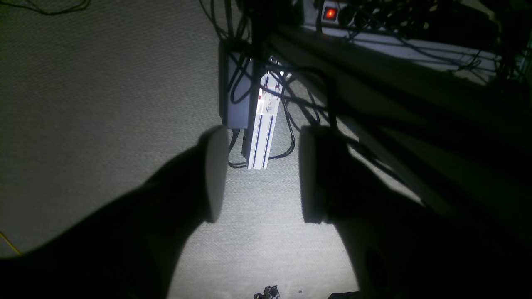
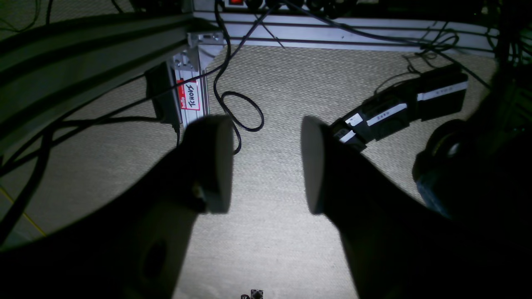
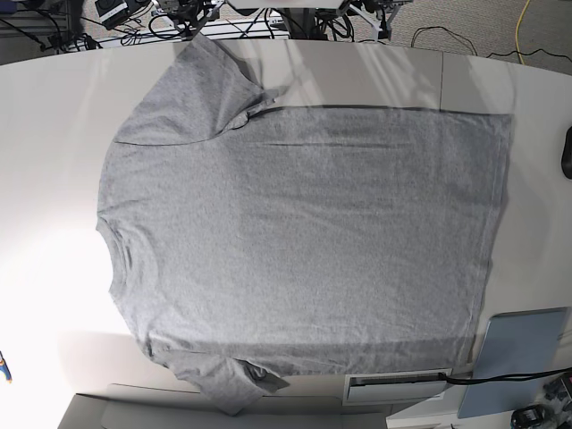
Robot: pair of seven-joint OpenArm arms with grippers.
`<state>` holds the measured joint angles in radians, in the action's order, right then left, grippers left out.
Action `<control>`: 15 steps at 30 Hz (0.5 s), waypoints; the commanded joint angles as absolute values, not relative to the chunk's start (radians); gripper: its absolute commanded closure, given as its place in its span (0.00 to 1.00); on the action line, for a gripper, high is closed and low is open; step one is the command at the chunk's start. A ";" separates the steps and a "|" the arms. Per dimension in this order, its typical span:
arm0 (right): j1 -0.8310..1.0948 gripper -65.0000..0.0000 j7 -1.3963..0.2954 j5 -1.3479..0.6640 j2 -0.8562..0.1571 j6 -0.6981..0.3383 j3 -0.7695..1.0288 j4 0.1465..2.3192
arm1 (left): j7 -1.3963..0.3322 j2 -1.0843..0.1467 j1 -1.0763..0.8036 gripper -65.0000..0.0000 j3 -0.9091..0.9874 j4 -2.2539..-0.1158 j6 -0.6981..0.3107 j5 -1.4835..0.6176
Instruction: Fold the T-shirt properly
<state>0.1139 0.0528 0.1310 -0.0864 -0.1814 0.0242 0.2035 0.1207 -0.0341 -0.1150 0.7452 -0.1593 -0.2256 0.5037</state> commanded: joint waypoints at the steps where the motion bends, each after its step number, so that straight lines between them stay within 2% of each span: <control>1: 0.119 0.59 0.056 0.132 -0.097 -0.186 0.026 0.208 | 0.121 -0.037 -0.122 0.55 0.742 -0.161 -0.233 0.502; 4: 0.119 0.59 0.057 0.132 -0.097 -0.186 0.026 0.208 | 0.120 -0.036 -0.122 0.55 0.742 -0.161 -0.233 0.516; 9: 0.119 0.59 0.087 0.132 -0.097 -0.186 0.026 0.208 | 0.113 -0.037 -0.121 0.55 0.742 -0.161 -0.231 0.660; 15: 0.119 0.59 0.060 0.133 -0.097 -0.186 0.026 0.208 | 0.113 -0.037 -0.121 0.55 0.742 -0.161 -0.229 0.658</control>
<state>0.1143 0.0563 0.1310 -0.0933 -0.1833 0.0242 0.2043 0.1123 -0.0341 -0.1177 0.7425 -0.1593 -0.2256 0.6586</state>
